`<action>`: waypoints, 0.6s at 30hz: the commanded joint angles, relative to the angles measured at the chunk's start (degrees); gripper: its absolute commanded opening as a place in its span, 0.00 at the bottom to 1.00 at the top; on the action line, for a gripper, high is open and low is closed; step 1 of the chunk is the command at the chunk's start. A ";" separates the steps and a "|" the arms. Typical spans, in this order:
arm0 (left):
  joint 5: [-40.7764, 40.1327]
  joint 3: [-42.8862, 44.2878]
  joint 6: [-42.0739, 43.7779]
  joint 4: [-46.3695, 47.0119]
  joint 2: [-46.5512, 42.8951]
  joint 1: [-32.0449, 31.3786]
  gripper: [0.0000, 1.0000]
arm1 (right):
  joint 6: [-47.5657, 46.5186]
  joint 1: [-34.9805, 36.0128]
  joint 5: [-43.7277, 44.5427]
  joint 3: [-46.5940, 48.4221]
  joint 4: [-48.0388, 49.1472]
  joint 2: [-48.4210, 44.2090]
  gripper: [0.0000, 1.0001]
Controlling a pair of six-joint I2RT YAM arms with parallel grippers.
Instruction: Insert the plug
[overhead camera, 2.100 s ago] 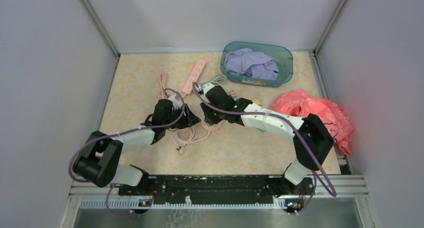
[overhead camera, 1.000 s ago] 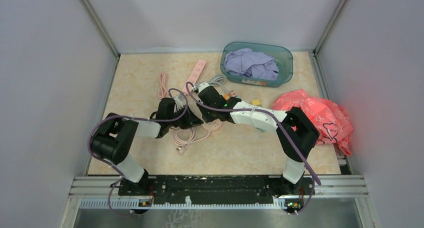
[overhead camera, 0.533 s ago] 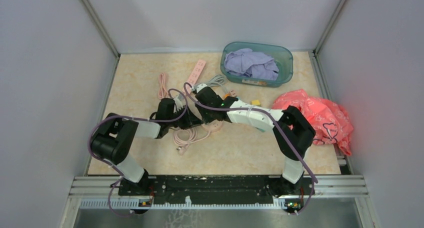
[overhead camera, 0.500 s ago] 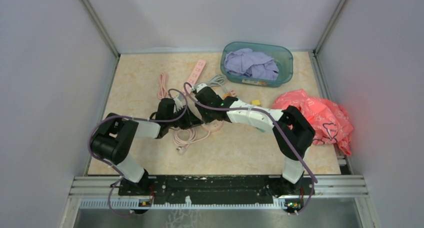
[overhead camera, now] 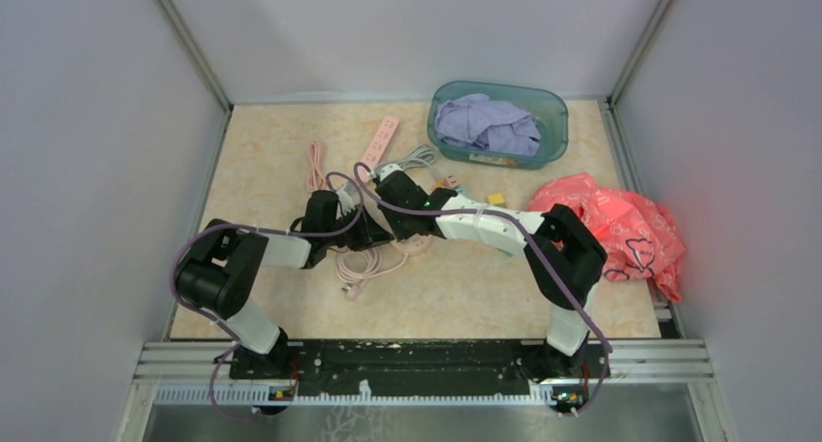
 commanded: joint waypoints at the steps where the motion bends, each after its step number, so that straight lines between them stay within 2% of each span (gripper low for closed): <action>1: 0.60 -1.05 0.18 0.10 -0.63 0.32 0.33 | 0.01 0.58 1.09 2.00 -0.96 2.17 0.00; 18: 0.47 -1.42 0.19 0.04 -1.49 0.40 0.33 | 1.21 1.63 1.63 -5.21 -1.53 5.66 0.00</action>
